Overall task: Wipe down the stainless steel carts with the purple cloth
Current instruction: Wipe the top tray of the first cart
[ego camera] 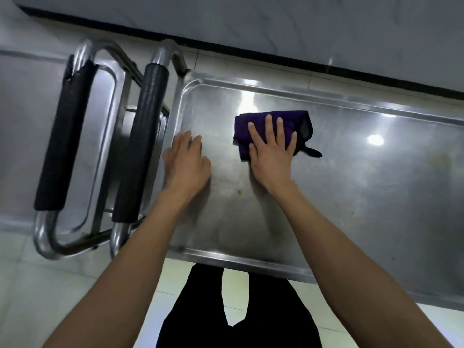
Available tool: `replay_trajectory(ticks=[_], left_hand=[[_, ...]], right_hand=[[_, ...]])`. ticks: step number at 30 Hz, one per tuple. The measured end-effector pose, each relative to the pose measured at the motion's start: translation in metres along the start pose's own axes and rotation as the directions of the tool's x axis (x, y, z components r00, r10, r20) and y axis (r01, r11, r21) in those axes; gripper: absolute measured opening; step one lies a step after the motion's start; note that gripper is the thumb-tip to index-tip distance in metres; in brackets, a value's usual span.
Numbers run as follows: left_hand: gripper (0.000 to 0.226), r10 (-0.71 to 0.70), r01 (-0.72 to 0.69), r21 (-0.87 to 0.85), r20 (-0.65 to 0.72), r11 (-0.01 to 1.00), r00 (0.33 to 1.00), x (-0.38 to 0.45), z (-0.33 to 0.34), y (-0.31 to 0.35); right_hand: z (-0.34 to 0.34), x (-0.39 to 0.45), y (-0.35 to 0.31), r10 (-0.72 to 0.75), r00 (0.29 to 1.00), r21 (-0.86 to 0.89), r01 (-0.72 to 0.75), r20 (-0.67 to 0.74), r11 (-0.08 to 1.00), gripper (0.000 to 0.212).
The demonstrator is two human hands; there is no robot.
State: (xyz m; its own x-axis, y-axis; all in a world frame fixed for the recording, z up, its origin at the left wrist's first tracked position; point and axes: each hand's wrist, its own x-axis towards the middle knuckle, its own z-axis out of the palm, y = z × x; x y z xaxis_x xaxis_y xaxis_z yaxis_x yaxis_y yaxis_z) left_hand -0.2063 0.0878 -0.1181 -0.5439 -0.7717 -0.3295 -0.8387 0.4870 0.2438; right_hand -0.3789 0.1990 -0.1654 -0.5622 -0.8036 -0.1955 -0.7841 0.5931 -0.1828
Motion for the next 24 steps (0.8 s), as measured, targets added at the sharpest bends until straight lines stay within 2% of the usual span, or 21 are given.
replay_trajectory(ticks=[4, 11, 15, 20, 24], left_hand=[[0.051, -0.100, 0.100, -0.074, -0.009, 0.992, 0.995, -0.005, 0.002, -0.020], [0.048, -0.100, 0.078, -0.266, -0.070, 0.961, 0.992, -0.005, 0.007, -0.034], [0.050, -0.102, 0.070, -0.303, -0.089, 0.950, 0.991, -0.007, 0.009, -0.039], [0.041, -0.056, 0.030, -0.245, -0.099, 0.969, 0.994, -0.014, 0.010, -0.034], [0.043, 0.035, -0.037, -0.062, -0.034, 0.997, 0.999, -0.013, 0.010, -0.020]], right_hand=[[0.007, 0.012, -0.045, -0.087, 0.996, -0.018, 0.087, 0.012, 0.996, 0.052], [0.018, 0.038, -0.110, -0.276, 0.958, 0.006, 0.277, 0.076, 0.961, 0.050], [0.016, 0.038, -0.106, -0.343, 0.936, 0.023, 0.342, 0.085, 0.939, 0.050], [0.009, 0.010, -0.080, -0.255, 0.964, 0.018, 0.255, 0.067, 0.967, 0.052], [0.003, -0.012, -0.044, -0.197, 0.978, 0.013, 0.197, 0.069, 0.980, 0.051]])
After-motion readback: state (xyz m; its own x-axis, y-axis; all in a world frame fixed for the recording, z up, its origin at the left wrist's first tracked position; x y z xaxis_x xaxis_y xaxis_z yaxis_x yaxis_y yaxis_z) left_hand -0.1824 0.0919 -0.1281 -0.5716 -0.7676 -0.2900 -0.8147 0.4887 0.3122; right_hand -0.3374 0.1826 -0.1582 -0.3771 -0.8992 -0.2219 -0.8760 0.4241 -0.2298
